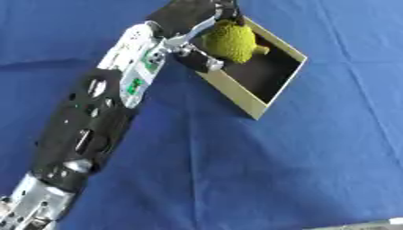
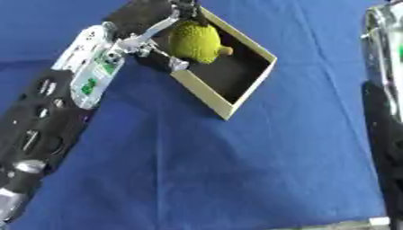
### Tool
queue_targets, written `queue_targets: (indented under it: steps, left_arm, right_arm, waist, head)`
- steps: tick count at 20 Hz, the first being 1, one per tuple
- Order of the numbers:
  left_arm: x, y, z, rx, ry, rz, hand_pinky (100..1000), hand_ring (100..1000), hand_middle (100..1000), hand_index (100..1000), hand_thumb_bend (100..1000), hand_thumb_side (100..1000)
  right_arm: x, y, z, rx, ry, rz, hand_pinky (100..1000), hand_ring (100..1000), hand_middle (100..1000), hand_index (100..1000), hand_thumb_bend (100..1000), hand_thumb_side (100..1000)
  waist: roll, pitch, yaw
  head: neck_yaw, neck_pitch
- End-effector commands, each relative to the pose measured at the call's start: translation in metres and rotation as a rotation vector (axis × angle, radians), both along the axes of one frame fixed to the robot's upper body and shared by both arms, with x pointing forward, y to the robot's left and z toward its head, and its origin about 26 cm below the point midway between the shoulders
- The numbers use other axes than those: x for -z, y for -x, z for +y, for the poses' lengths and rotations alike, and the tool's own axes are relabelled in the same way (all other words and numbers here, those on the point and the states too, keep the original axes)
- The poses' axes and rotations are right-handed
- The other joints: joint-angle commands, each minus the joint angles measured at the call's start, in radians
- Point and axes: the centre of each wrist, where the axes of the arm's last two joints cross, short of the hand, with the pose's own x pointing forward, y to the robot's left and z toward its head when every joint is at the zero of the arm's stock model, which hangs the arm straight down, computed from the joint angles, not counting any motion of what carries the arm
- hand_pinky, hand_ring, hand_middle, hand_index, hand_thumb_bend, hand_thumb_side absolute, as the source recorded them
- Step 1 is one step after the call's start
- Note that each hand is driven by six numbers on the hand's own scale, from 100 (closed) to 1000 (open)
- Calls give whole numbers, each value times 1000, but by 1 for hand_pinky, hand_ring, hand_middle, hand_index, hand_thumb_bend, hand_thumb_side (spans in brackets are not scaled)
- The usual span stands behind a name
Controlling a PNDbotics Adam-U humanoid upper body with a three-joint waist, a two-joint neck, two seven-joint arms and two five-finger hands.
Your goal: Pick up objects on the table and place them in the box.
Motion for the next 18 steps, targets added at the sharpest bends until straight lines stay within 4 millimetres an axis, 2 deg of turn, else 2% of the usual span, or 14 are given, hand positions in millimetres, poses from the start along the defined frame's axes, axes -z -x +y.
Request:
queue_targets:
  steps: [1,2,3,4,7,14,18]
  left_arm:
    - [0,-3,-2,-8,-8,-24,836,885,847,828,552,100]
    - [1,-4,-1,-10,-10,-28,854,909,875,870,612,100]
    - [2,-5,0,-13,-11,-33,878,937,911,893,630,100]
    - [3,-6,1,-21,-16,-34,903,974,960,929,638,139]
    - [5,-7,0,-29,-35,-38,911,993,994,960,676,223]
    - [1,-6,4,-17,29,-55,887,975,972,947,643,222]
    - [-12,1,9,19,175,-77,846,901,872,885,533,149]
  right_arm:
    - [-6,5,-1,-1,5,-25,808,762,761,839,327,800]
    - [-6,5,-2,2,5,-23,808,762,761,839,343,801]
    - [-6,5,-2,4,5,-22,808,762,761,839,344,801]
    - [-5,5,-2,6,4,-21,808,761,761,838,344,800]
    - [-5,5,-3,7,4,-19,808,762,761,838,345,800]
    - [-4,5,-4,15,3,-15,808,762,761,838,349,805]
    - [-3,5,-6,23,3,-14,808,763,761,838,346,798]
  waist:
    - [-2,-19,-4]
    - [-2,-19,-4]
    - [-3,-18,-4]
    - [-3,-18,-4]
    - [-4,-18,-4]
    - [-4,-23,-1]
    - [-3,-28,6]
  head:
    - [-2,-13]
    - [-2,-13]
    - [-3,-13]
    - [-4,-13]
    - [-2,-12]
    - [-4,-10]
    - [-8,-3]
